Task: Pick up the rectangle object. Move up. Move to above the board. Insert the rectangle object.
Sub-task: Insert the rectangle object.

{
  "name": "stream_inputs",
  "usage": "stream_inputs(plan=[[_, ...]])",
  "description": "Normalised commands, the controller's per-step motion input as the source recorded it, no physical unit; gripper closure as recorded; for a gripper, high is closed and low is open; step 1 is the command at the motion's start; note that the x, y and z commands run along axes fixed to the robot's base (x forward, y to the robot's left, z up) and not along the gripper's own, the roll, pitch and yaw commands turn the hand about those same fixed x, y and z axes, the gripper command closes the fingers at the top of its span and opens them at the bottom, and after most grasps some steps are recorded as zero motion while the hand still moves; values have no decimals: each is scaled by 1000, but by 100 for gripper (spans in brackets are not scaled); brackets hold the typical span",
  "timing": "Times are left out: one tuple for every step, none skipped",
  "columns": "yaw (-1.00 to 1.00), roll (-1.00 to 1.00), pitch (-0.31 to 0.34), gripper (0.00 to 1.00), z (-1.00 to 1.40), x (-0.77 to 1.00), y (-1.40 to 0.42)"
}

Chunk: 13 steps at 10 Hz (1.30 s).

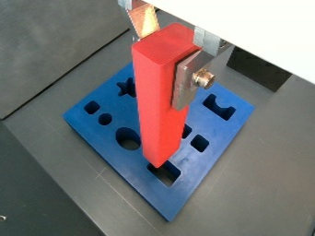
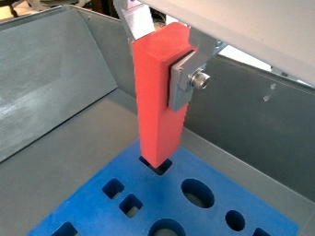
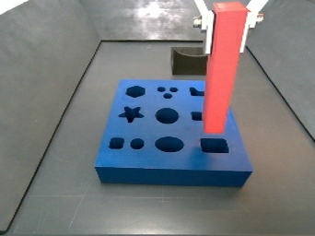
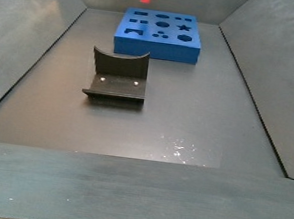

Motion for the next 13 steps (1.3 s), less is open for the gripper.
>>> stream_inputs(plan=[[-394, 86, 0, 100, -100, 0, -160], [-554, 126, 17, 100, -80, 0, -166], [-611, 100, 20, 100, -20, 94, -151], [-626, 94, 0, 100, 0, 60, -123], [-649, 74, 0, 100, 0, 60, -54], [-589, 86, 0, 100, 0, 126, 0], [-609, 134, 0, 100, 6, 134, -20], [-606, 174, 0, 100, 0, 166, -46], [-620, 191, 0, 100, 0, 206, -60], [-626, 220, 0, 100, 0, 226, -86], [-614, 231, 0, 100, 0, 240, -126], [-634, 263, 0, 100, 0, 223, -140], [-660, 286, 0, 100, 0, 166, -111]])
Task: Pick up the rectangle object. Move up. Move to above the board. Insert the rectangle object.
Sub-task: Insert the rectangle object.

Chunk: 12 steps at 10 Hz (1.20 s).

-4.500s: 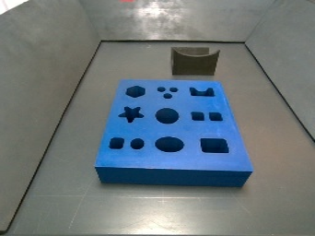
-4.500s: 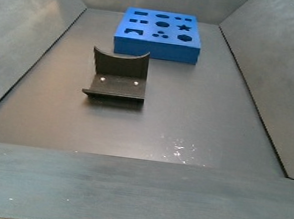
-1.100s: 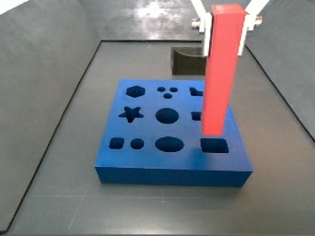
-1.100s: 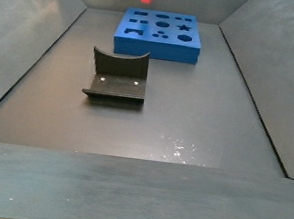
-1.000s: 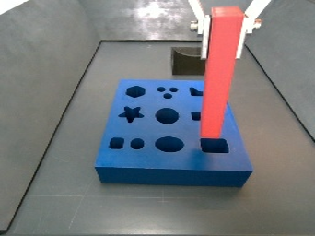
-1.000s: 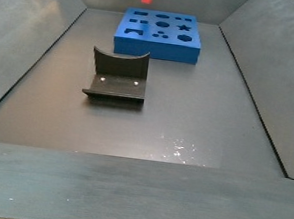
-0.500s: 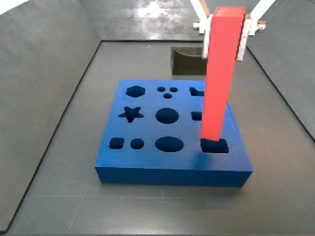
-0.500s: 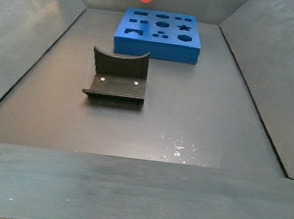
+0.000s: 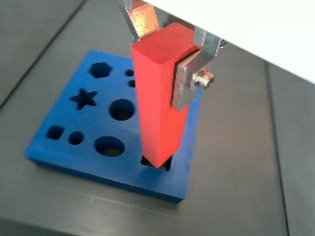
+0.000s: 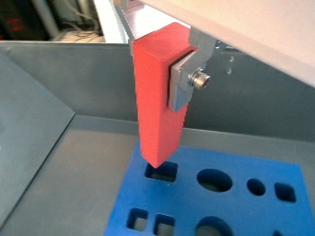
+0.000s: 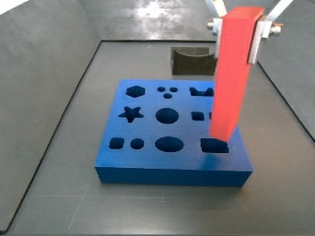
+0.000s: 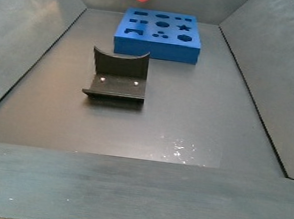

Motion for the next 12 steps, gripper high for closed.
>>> stream_inputs(plan=[[-660, 297, 11, 100, 0, 97, -77], [-626, 340, 111, 100, 0, 17, -34], [-597, 414, 246, 100, 0, 0, -11], [-634, 400, 260, 100, 0, 0, -29], [-691, 357, 251, 100, 0, 0, -34], [-726, 323, 257, 100, -9, 0, -57], [-711, 266, 297, 100, -40, 0, -100], [-717, 214, 323, 100, -71, 0, -140], [-734, 163, 269, 100, -80, 0, -180], [-746, 131, 229, 100, -77, 0, -197], [-769, 94, 151, 100, -63, 0, -197], [-789, 109, 120, 100, -34, 26, -114]])
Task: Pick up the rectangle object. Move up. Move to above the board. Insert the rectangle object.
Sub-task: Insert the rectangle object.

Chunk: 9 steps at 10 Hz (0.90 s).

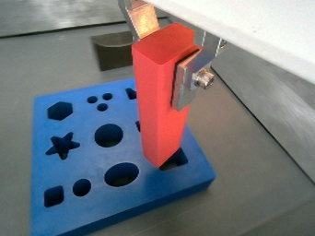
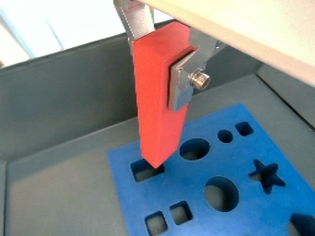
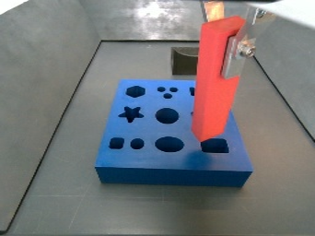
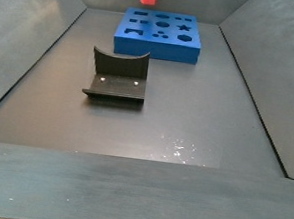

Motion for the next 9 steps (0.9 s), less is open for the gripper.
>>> stream_inputs(plan=[[-800, 134, 89, 100, -9, 34, -66], [-800, 157, 94, 100, 0, 31, -43], [-794, 169, 106, 100, 0, 40, -26], [-771, 171, 117, 100, 0, 54, -20], [-731, 180, 123, 100, 0, 106, -23], [-700, 183, 129, 100, 0, 146, -14], [-674, 177, 117, 100, 0, 189, -34], [-543, 131, 89, 100, 0, 306, -14], [-63, 0, 51, 100, 0, 71, 0]])
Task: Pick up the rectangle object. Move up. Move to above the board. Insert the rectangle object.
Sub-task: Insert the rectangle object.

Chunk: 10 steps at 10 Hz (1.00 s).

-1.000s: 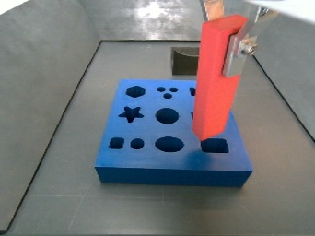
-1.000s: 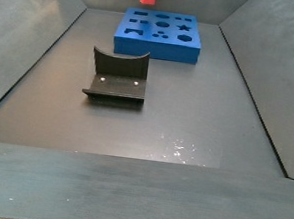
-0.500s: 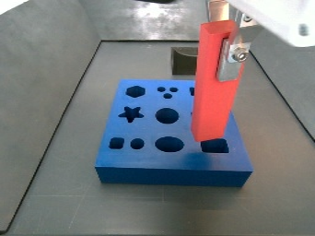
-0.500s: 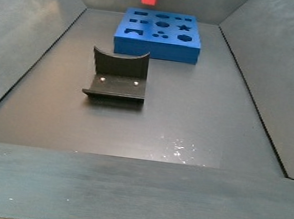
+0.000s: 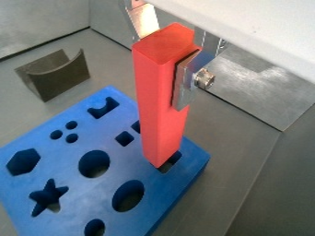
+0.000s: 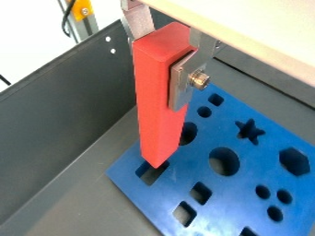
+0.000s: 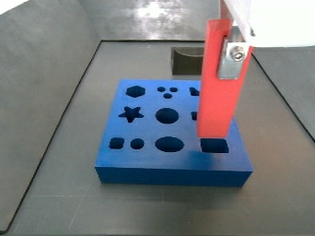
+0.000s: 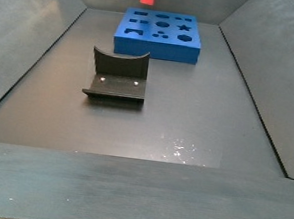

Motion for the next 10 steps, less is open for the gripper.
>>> stream_inputs(plan=[[0, 0, -11, 100, -3, 0, -17], [0, 0, 0, 100, -40, 151, 0], [0, 34, 0, 100, -114, 209, 0], [0, 0, 0, 100, -126, 217, -11], [0, 0, 0, 100, -57, 91, 0], [0, 0, 0, 100, 0, 20, 0], [0, 0, 0, 100, -69, 209, -9], [0, 6, 0, 100, -120, 266, -46], [0, 11, 0, 100, -149, 266, -29], [0, 20, 0, 100, -154, 206, -6]])
